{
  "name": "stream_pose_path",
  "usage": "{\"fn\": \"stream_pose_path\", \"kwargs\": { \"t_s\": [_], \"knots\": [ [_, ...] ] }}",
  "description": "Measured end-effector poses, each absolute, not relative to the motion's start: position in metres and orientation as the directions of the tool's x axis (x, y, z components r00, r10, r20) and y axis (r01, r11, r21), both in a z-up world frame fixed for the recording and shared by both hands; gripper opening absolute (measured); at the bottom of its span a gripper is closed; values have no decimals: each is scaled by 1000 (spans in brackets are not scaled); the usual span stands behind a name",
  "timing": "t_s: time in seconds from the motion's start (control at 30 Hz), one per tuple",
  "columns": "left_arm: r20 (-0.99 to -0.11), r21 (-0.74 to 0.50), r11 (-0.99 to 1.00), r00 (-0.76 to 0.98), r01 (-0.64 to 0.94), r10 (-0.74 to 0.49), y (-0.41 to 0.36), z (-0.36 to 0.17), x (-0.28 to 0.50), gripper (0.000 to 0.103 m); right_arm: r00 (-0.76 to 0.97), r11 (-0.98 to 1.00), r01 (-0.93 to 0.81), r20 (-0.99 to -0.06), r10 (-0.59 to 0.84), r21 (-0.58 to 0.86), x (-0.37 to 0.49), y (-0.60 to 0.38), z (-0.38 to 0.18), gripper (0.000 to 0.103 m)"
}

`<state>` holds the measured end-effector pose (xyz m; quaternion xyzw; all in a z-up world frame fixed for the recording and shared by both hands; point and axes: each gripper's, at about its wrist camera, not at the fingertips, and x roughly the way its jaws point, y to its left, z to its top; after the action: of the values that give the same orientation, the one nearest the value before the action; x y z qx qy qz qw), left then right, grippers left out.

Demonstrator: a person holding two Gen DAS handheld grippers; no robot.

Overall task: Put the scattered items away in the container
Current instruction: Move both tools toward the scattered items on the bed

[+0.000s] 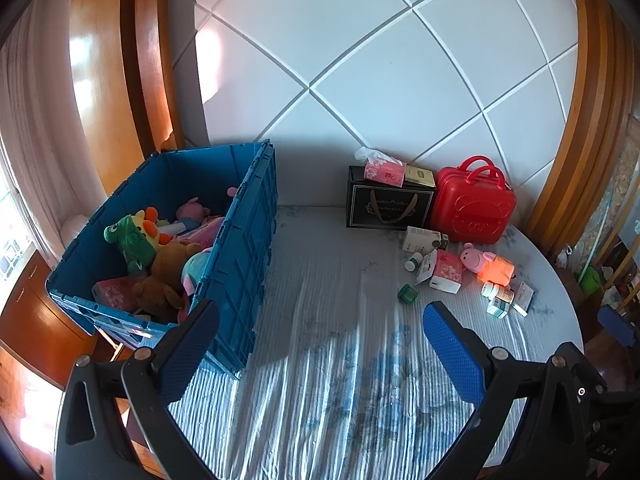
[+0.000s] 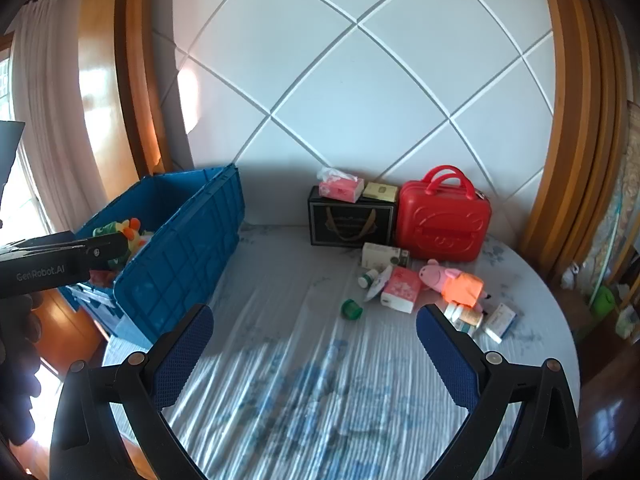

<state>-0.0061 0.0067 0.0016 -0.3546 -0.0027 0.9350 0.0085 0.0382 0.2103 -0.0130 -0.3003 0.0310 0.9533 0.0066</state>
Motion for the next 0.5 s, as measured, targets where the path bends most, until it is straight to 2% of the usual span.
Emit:
{"fn": "stream_pose_path", "kwargs": {
  "t_s": [0.3, 0.5],
  "knots": [
    [-667, -12, -1000, -744, -20, 23, 7, -9, -9, 103, -815, -998, -32, -579, -4, 52, 36, 220, -17, 103],
    [-694, -84, -994, -712, -71, 109, -2, -29, -29, 103, -811, -996, -59, -584, 11, 64, 26, 219, -30, 103]
  ]
}}
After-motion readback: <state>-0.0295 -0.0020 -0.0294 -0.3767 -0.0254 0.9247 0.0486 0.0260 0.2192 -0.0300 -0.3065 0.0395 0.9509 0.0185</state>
